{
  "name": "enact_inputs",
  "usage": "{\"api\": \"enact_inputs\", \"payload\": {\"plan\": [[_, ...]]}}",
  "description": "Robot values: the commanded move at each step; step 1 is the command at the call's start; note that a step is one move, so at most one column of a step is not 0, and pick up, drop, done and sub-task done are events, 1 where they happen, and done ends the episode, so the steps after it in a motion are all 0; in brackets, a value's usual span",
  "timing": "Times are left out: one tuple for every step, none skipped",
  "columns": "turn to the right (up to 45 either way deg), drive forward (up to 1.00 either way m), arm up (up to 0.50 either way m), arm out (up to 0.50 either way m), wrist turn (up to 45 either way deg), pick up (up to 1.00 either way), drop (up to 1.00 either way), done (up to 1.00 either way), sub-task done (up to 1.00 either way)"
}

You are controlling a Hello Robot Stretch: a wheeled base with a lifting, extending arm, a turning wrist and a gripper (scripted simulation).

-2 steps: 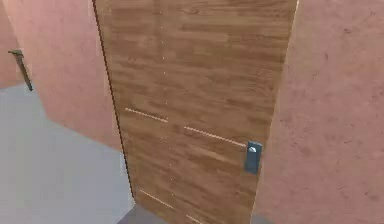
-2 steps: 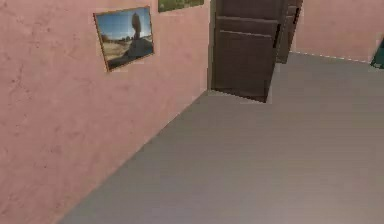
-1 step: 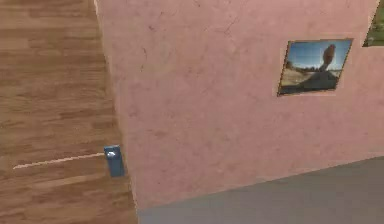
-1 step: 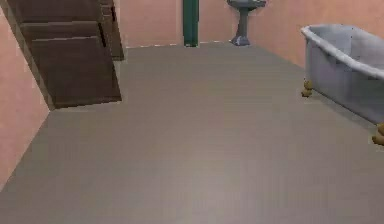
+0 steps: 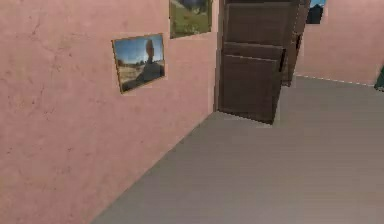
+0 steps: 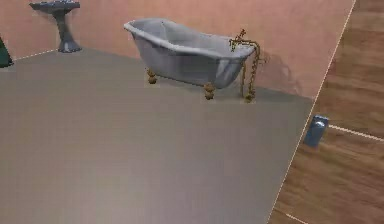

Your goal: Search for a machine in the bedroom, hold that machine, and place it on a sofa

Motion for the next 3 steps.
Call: {"api": "enact_inputs", "payload": {"plan": [[39.0,0.0,0.0,0.0,0.0,0.0,0.0,0.0,0.0],[0.0,1.0,0.0,0.0,0.0,0.0,0.0,0.0,0.0],[0.0,1.0,0.0,0.0,0.0,0.0,0.0,0.0,0.0]]}}
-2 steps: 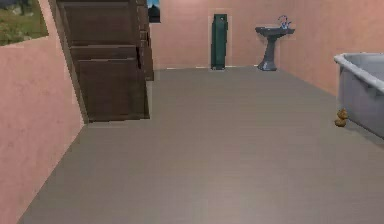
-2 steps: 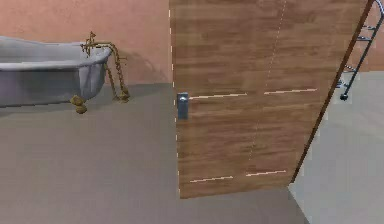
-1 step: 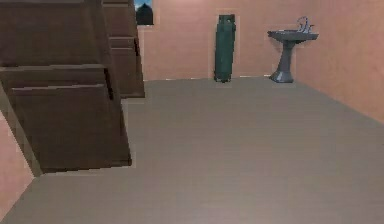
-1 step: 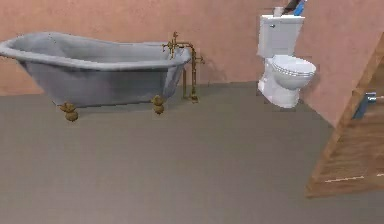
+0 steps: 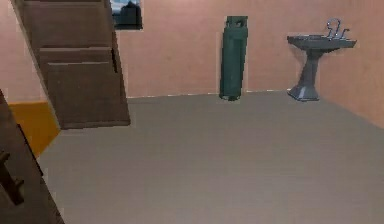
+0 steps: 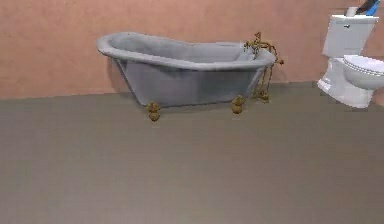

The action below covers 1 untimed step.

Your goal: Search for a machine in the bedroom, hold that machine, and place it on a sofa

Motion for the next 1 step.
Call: {"api": "enact_inputs", "payload": {"plan": [[6.0,0.0,0.0,0.0,0.0,0.0,0.0,0.0,0.0]]}}
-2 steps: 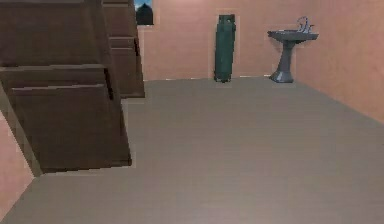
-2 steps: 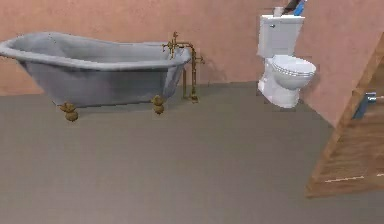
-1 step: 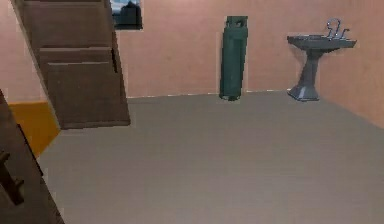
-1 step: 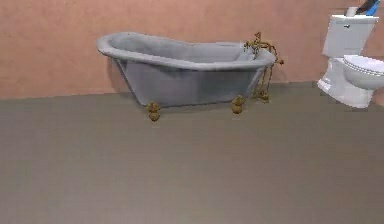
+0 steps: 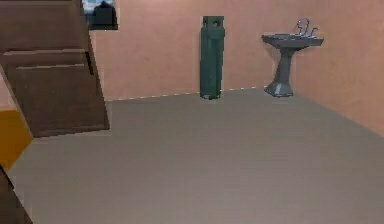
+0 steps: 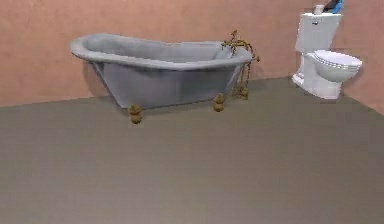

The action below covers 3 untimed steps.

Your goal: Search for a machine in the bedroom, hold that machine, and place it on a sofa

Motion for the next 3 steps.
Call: {"api": "enact_inputs", "payload": {"plan": [[0.0,0.45,0.0,0.0,0.0,0.0,0.0,0.0,0.0],[-9.0,0.0,0.0,0.0,0.0,0.0,0.0,0.0,0.0],[-3.0,0.0,0.0,0.0,0.0,0.0,0.0,0.0,0.0]]}}
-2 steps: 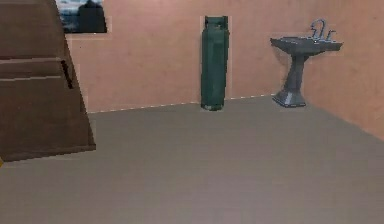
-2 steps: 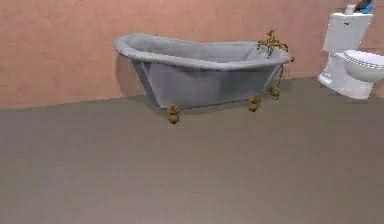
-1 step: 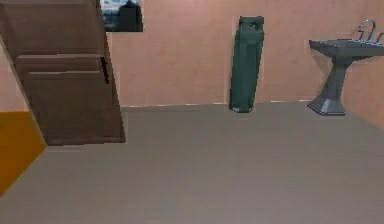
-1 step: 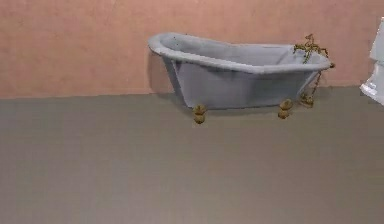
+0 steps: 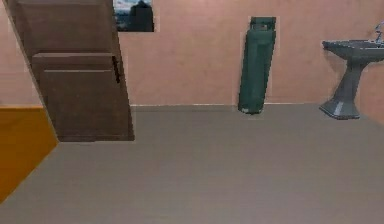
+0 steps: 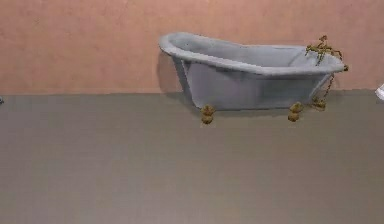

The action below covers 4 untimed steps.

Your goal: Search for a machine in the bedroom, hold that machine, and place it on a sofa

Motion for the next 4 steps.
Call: {"api": "enact_inputs", "payload": {"plan": [[0.0,0.45,0.0,0.0,0.0,0.0,0.0,0.0,0.0],[-42.0,0.0,0.0,0.0,0.0,0.0,0.0,0.0,0.0],[0.0,0.7,0.0,0.0,0.0,0.0,0.0,0.0,0.0],[-36.0,0.0,0.0,0.0,0.0,0.0,0.0,0.0,0.0]]}}
